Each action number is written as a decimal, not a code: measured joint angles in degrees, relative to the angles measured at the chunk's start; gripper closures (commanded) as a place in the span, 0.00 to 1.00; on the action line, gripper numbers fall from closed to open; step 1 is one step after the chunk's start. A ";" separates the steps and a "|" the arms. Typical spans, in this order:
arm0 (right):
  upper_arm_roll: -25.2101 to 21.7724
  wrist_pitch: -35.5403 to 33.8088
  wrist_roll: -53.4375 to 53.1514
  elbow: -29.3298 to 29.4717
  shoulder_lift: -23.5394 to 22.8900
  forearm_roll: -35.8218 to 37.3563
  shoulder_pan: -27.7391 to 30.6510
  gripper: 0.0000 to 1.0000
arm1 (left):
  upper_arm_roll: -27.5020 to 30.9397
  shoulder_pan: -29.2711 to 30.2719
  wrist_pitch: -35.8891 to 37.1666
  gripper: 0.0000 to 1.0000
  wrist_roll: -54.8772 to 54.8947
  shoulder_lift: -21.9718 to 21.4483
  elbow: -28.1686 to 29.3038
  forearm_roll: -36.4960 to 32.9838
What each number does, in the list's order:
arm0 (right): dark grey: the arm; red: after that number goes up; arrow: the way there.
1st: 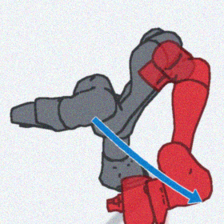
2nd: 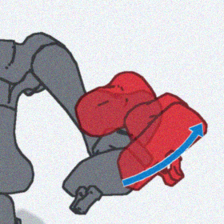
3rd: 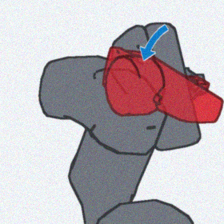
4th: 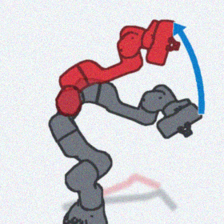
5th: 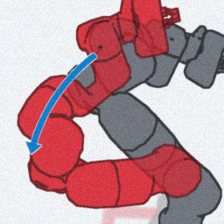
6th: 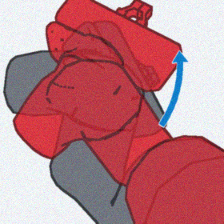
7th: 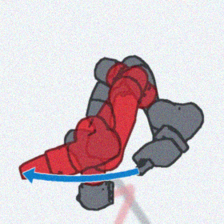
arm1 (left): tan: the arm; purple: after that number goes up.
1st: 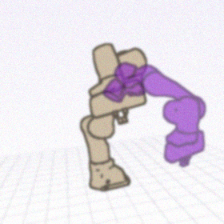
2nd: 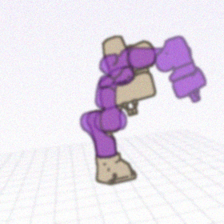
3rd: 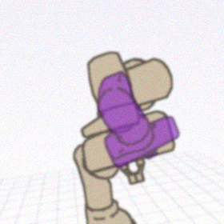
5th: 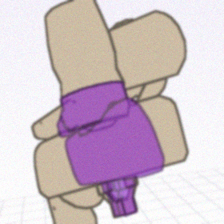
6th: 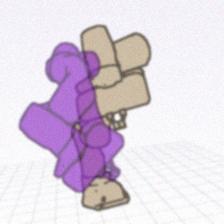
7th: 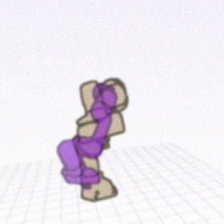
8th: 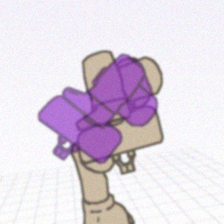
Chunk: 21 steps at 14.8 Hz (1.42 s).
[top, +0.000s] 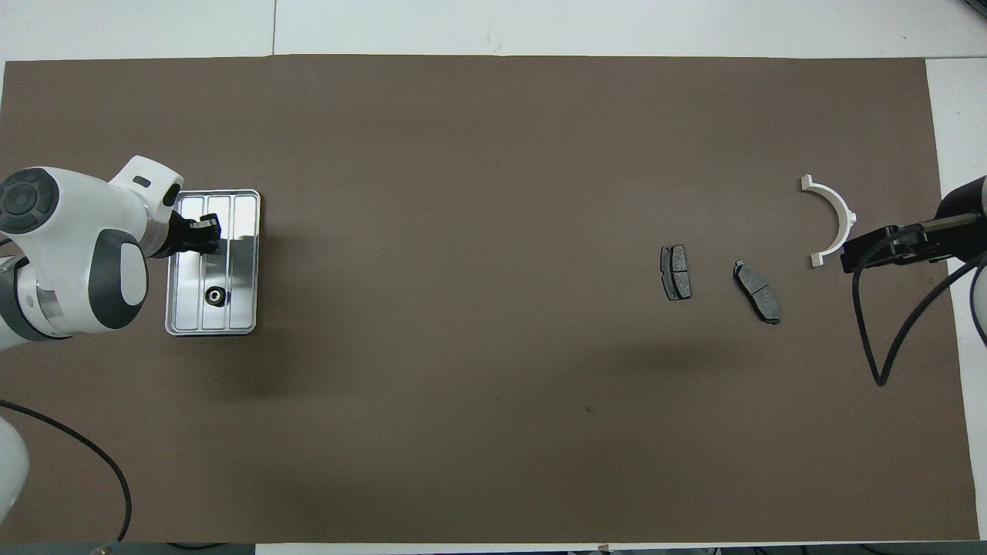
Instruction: Pick bearing gear from pile to tray
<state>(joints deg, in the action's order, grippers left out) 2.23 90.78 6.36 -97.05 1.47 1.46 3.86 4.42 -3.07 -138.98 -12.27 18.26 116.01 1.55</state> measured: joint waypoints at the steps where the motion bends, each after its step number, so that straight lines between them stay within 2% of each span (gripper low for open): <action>1: 0.00 0.00 0.00 0.00 0.00 0.00 0.00 0.00 | 0.00 0.00 -0.05 0.00 0.00 0.01 0.04 0.00; 5: 0.00 0.00 0.00 0.00 0.00 0.00 0.00 0.00 | -0.14 0.00 0.36 0.00 0.00 0.03 -0.02 0.01; 8: 0.00 0.03 0.00 0.00 0.01 0.00 0.00 0.00 | -0.22 0.00 6.57 0.00 0.00 -2.11 -2.92 0.04; 11: 0.00 0.07 0.00 0.00 0.01 0.00 0.04 0.00 | -0.20 0.00 15.23 0.00 0.00 -7.29 -6.04 0.05; 18: 0.00 0.10 0.00 0.00 0.01 0.00 0.04 0.00 | -0.15 0.00 32.67 0.00 0.00 -22.88 -7.02 0.05; 21: 0.00 0.15 0.00 0.00 0.01 0.00 0.05 0.00 | -0.40 0.00 39.63 0.00 0.32 -26.91 -8.20 0.05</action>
<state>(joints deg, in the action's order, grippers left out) 2.23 90.93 6.36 -97.05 1.49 1.46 3.91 4.03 -3.08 -99.35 -11.95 -8.65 107.81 1.59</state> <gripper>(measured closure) 0.000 0.000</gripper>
